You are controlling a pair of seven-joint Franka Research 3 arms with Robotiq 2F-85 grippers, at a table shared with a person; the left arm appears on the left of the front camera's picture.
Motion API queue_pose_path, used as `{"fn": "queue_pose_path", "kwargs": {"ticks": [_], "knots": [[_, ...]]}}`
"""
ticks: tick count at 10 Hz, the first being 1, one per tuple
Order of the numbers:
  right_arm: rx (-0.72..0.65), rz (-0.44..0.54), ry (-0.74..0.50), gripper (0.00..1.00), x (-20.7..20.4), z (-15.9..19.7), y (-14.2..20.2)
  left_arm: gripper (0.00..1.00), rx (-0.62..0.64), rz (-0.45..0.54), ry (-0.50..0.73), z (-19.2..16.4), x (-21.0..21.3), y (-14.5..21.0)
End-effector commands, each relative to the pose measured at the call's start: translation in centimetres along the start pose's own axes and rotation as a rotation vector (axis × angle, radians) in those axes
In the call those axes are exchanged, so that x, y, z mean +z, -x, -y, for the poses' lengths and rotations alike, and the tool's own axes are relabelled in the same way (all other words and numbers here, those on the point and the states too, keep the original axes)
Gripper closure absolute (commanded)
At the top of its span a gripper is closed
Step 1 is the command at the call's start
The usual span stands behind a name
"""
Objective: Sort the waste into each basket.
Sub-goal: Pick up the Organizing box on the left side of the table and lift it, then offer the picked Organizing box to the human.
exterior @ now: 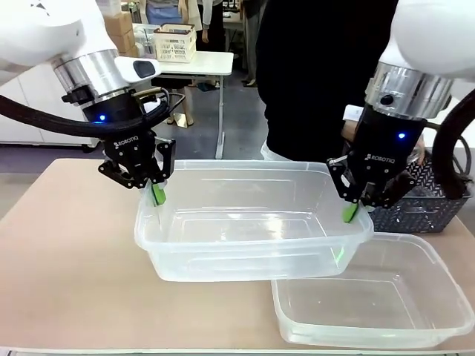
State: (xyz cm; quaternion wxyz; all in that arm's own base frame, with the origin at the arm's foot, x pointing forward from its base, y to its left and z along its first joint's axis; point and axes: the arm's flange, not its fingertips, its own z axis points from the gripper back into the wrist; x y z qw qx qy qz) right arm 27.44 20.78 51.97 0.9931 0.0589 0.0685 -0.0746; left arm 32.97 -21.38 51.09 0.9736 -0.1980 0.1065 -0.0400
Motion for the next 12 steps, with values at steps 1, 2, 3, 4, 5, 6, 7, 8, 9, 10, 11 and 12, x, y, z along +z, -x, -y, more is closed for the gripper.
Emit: {"fn": "queue_pose_path", "kwargs": {"ticks": [1, 2, 3, 4, 5, 6, 7, 8, 9, 10, 11, 12], "knots": [[-0.011, 0.000, -0.004, 0.94, 0.21, 0.60, -0.32, 0.94, -0.018, 0.006, 0.006, 0.16, 0.52, 0.28], [-0.011, 0.000, -0.004, 0.94, 0.21, 0.60, -0.32, 0.94, -0.018, 0.006, 0.006, 0.16, 0.52, 0.28], [-0.011, 0.000, -0.004, 0.94, 0.21, 0.60, -0.32, 0.94, -0.018, 0.006, 0.006, 0.16, 0.52, 0.28], [-0.011, 0.000, -0.004, 0.94, 0.21, 0.60, -0.32, 0.94, -0.018, 0.006, 0.006, 0.16, 0.52, 0.28], [-0.011, 0.000, -0.004, 0.94, 0.21, 0.60, -0.32, 0.94, -0.018, 0.006, 0.006, 0.16, 0.52, 0.28], [-0.011, 0.000, -0.004, 0.94, 0.21, 0.60, -0.32, 0.94, -0.018, 0.006, 0.006, 0.16, 0.52, 0.28], [-0.011, 0.000, -0.004, 0.94, 0.21, 0.60, -0.32, 0.94, -0.018, 0.006, 0.006, 0.16, 0.52, 0.28], [-0.011, 0.000, -0.004, 0.94, 0.21, 0.60, -0.32, 0.94, -0.018, 0.006, 0.006, 0.16, 0.52, 0.28], [-0.011, 0.000, -0.004, 0.94, 0.21, 0.60, -0.32, 0.94, -0.018, 0.006, 0.006, 0.16, 0.52, 0.28], [-0.011, 0.000, -0.004, 0.94, 0.21, 0.60, -0.32, 0.94, -0.018, 0.006, 0.006, 0.16, 0.52, 0.28], [-0.011, 0.000, -0.004, 0.94, 0.21, 0.60, -0.32, 0.94, -0.018, 0.006, 0.006, 0.16, 0.52, 0.28], [-0.011, 0.000, -0.004, 0.94, 0.21, 0.60, -0.32, 0.94, -0.018, 0.006, 0.006, 0.16, 0.52, 0.28]]}}
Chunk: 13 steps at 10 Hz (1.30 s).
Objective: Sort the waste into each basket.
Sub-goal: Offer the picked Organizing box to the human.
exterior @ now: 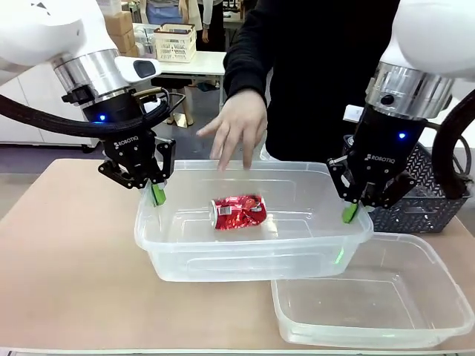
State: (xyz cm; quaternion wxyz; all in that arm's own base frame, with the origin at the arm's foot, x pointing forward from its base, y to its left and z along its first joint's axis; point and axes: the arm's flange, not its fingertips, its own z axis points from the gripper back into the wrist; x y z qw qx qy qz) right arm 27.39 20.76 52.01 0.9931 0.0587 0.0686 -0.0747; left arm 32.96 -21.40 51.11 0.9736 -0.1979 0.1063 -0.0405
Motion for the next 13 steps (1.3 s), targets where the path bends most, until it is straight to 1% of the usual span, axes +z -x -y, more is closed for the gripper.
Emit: {"fn": "queue_pose_path", "kwargs": {"ticks": [1, 13], "knots": [[-0.011, 0.000, -0.005, 0.94, 0.17, 0.56, -0.36, 0.94, -0.017, 0.006, 0.007, 0.13, 0.52, 0.28], [-0.011, 0.000, -0.005, 0.94, 0.17, 0.56, -0.36, 0.94, -0.017, 0.006, 0.007, 0.13, 0.52, 0.28]]}}
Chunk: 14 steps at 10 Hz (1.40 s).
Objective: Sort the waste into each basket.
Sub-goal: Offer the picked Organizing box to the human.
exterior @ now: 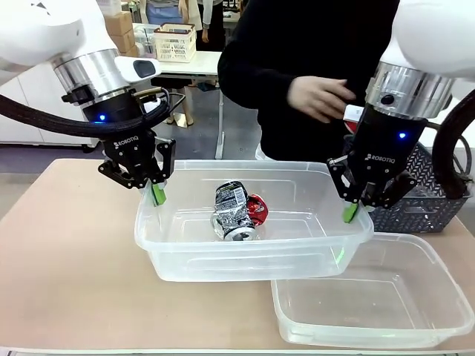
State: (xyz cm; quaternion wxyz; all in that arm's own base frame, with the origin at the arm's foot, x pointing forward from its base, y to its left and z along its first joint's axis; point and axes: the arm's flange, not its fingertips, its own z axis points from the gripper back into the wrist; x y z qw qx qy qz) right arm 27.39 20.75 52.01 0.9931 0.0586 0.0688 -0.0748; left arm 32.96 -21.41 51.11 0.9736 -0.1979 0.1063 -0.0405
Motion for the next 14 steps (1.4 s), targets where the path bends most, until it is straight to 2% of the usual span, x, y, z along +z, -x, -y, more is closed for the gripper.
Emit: {"fn": "queue_pose_path", "kwargs": {"ticks": [1, 14], "knots": [[-0.010, 0.000, -0.005, 0.94, 0.18, 0.56, -0.36, 0.94, -0.016, 0.006, 0.007, 0.13, 0.52, 0.27], [-0.010, 0.000, -0.005, 0.94, 0.18, 0.56, -0.36, 0.94, -0.016, 0.006, 0.007, 0.13, 0.52, 0.27]]}}
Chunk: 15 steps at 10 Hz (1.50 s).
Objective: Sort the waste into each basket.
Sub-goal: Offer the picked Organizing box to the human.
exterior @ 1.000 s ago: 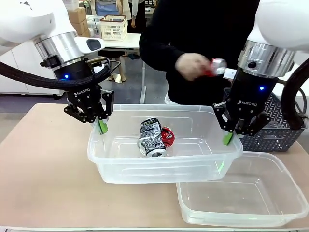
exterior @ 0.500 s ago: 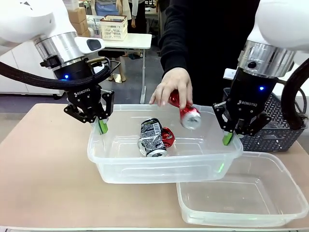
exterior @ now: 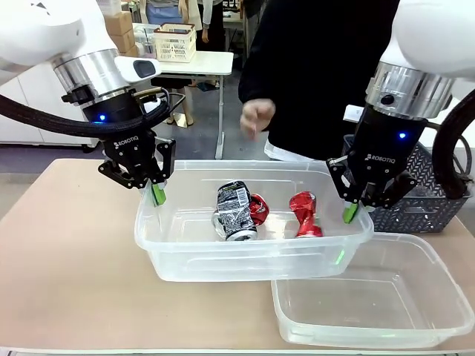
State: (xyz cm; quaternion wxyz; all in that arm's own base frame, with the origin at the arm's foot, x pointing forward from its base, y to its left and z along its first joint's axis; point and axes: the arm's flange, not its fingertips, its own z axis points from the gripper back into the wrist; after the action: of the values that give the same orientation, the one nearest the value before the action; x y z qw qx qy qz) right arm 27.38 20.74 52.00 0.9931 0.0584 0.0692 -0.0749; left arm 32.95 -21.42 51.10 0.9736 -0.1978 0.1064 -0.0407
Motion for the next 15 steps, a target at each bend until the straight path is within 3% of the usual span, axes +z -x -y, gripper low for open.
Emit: {"fn": "queue_pose_path", "kwargs": {"ticks": [1, 8, 12, 15], "knots": [[-0.010, 0.001, -0.005, 0.94, 0.2, 0.5, -0.4, 0.94, -0.016, 0.006, 0.007, 0.1, 0.5, 0.3], [0.000, 0.000, 0.000, 0.94, 0.0, 0.0, 0.0, 0.94, 0.000, 0.000, 0.000, 0.0, 0.0, 0.0], [0.041, -0.032, 0.053, 0.94, 4.5, -3.6, -13.2, 0.94, 0.029, 0.085, 0.034, 1.6, 5.9, -11.0], [0.098, -0.071, 0.054, 0.94, 2.9, -5.1, -21.3, 0.94, 0.030, 0.091, 0.028, 1.5, 5.3, -17.5]]}}
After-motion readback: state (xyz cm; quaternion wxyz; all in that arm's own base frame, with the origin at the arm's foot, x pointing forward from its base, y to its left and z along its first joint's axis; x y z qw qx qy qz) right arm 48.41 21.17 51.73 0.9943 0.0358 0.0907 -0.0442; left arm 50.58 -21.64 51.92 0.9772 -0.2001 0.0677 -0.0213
